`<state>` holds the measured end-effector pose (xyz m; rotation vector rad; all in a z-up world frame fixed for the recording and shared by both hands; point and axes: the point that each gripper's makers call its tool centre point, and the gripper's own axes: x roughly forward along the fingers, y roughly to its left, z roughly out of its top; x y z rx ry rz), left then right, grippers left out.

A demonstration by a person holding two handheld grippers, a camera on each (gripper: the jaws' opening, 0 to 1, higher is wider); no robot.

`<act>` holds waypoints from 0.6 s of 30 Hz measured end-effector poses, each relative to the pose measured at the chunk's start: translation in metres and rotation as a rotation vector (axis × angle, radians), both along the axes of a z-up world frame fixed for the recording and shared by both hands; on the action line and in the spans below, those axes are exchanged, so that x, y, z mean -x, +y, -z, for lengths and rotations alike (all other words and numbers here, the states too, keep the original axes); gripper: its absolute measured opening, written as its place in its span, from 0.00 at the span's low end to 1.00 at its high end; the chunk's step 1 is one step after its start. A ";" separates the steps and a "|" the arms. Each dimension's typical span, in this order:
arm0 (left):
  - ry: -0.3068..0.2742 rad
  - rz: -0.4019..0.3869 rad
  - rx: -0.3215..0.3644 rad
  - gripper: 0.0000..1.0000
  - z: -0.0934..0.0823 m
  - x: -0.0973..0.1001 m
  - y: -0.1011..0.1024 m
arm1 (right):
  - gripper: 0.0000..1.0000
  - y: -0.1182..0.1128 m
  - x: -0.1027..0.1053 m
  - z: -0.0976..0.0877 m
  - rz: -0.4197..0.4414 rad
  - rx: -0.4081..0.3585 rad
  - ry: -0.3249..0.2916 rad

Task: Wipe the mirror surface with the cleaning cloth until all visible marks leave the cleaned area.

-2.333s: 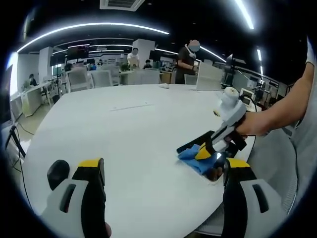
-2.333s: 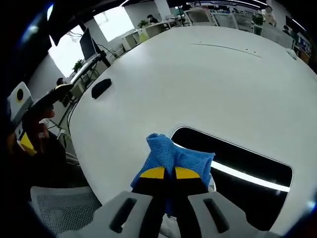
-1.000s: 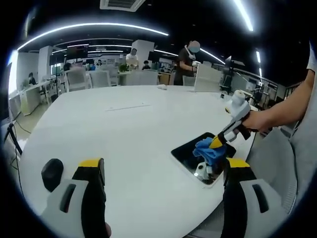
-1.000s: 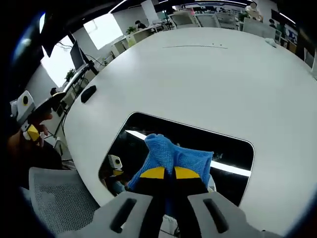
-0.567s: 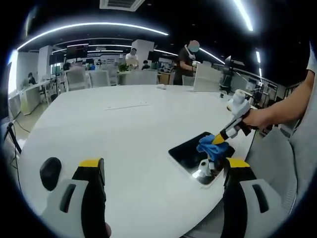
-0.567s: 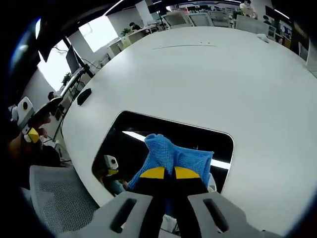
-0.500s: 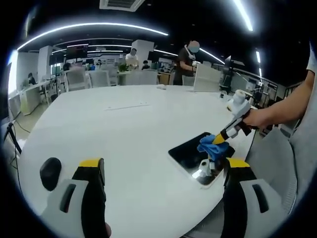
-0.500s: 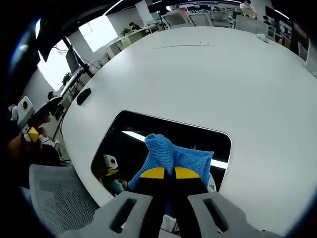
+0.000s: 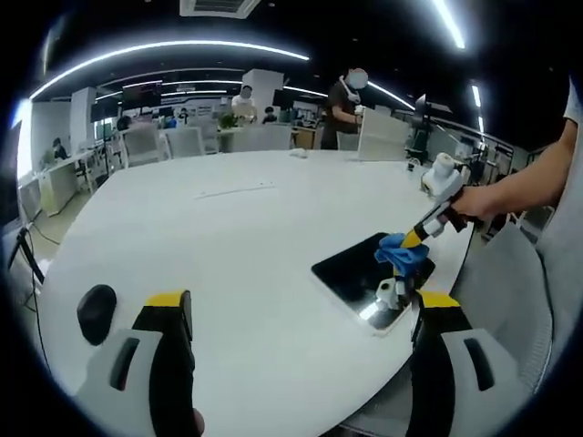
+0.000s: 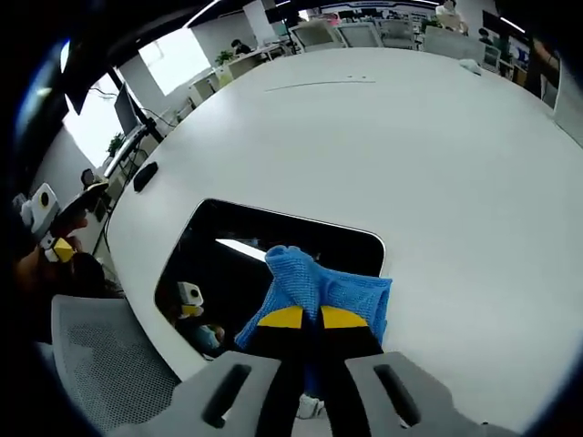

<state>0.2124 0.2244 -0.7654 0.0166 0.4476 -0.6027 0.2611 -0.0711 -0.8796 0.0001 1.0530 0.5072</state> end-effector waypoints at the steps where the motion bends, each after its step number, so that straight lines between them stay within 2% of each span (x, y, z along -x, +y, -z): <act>1: 0.003 -0.003 0.001 0.99 0.001 0.000 0.001 | 0.00 -0.003 0.000 0.000 0.001 0.005 -0.001; 8: 0.014 0.007 -0.002 0.99 0.002 0.005 -0.004 | 0.00 -0.017 0.000 0.000 0.015 0.023 0.002; 18: 0.002 0.003 -0.007 0.99 -0.002 -0.001 -0.003 | 0.00 -0.030 -0.004 0.001 0.020 0.050 -0.001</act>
